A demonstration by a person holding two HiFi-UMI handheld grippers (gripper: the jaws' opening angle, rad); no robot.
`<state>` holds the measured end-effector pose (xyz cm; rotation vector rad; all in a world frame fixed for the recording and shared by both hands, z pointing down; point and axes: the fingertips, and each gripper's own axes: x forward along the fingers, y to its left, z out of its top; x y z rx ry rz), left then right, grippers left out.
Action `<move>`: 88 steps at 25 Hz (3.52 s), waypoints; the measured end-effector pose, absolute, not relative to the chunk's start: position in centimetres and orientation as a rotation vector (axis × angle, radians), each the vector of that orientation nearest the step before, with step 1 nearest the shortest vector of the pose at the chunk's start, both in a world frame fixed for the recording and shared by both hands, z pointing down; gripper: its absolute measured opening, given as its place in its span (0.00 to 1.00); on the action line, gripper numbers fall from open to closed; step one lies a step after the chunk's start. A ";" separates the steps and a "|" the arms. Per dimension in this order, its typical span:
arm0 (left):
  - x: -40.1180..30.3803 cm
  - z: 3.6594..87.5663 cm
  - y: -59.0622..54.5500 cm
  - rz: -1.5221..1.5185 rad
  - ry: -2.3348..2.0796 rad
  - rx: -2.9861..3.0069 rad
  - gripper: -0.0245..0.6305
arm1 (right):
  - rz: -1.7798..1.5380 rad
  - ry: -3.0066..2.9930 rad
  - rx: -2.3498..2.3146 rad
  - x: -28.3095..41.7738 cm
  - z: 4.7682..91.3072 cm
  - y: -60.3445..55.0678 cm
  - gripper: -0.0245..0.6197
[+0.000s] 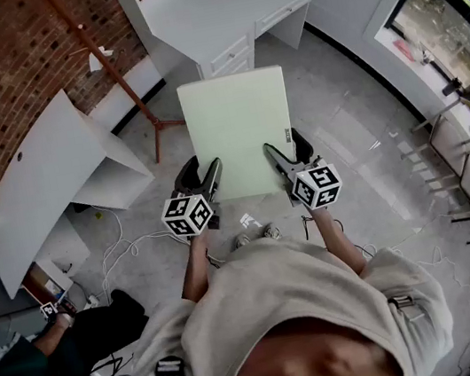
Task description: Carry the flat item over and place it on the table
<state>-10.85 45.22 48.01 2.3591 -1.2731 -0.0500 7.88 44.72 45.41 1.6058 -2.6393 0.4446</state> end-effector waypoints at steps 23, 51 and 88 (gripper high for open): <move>-6.9 48.3 45.6 -0.042 -1.315 2.334 0.44 | 0.527 -2.684 1.564 12.0 46.4 44.5 0.61; -5.1 50.7 34.7 -0.057 -1.291 2.323 0.44 | 0.548 -2.654 1.570 14.0 48.7 33.9 0.60; -14.5 49.4 8.8 -0.090 -1.154 2.419 0.44 | 0.512 -2.592 1.737 4.7 47.6 10.5 0.59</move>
